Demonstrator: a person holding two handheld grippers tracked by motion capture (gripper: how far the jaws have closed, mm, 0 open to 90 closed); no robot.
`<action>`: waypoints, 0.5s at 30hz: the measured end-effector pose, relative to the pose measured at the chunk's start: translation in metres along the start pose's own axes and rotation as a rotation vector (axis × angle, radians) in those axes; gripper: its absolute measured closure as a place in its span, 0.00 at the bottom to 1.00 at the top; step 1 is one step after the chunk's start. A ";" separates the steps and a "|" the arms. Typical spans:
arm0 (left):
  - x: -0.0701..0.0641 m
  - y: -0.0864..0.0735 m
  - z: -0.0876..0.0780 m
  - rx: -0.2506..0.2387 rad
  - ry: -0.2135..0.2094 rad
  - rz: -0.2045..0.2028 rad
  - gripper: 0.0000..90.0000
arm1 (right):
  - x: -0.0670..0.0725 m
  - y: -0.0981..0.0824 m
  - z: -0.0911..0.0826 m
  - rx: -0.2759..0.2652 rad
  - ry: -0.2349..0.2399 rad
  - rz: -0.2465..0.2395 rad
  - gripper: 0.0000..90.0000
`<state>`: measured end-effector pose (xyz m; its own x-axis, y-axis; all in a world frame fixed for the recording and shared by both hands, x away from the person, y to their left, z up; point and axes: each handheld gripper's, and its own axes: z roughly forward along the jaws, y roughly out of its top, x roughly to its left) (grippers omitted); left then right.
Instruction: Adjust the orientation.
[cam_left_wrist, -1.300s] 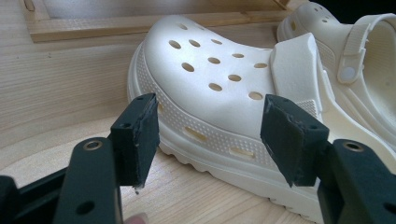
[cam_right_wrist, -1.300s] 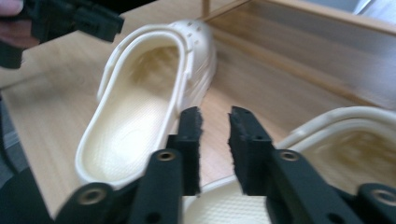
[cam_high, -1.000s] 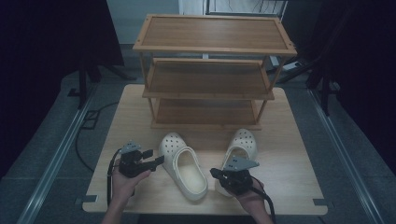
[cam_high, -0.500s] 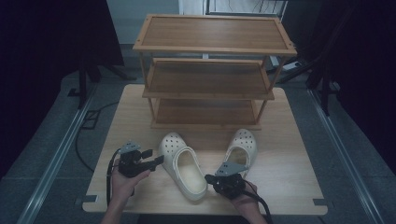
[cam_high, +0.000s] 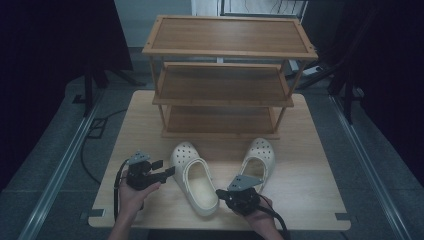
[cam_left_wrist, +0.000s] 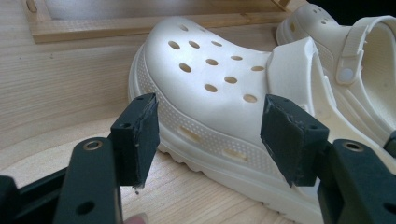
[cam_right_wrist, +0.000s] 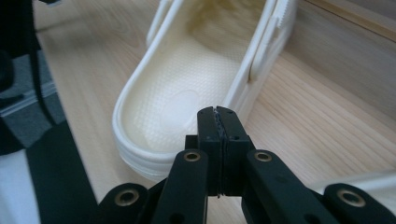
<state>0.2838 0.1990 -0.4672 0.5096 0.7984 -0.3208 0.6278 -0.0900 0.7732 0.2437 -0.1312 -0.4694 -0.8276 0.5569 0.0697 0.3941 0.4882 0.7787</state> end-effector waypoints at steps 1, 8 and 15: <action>0.000 0.000 0.000 -0.002 0.001 0.000 0.42 | 0.001 0.001 0.001 0.000 0.013 -0.001 0.99; 0.000 0.001 -0.004 -0.011 -0.001 -0.001 0.42 | 0.017 0.005 0.015 -0.002 0.098 -0.021 0.98; 0.001 0.002 -0.006 -0.017 0.002 -0.007 0.42 | 0.030 0.013 0.031 -0.013 0.122 -0.031 0.98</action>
<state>0.2818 0.2036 -0.4630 0.5039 0.8001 -0.3254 0.6215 -0.0742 0.7799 0.2366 -0.0873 -0.4760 -0.8820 0.4557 0.1200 0.3631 0.4947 0.7896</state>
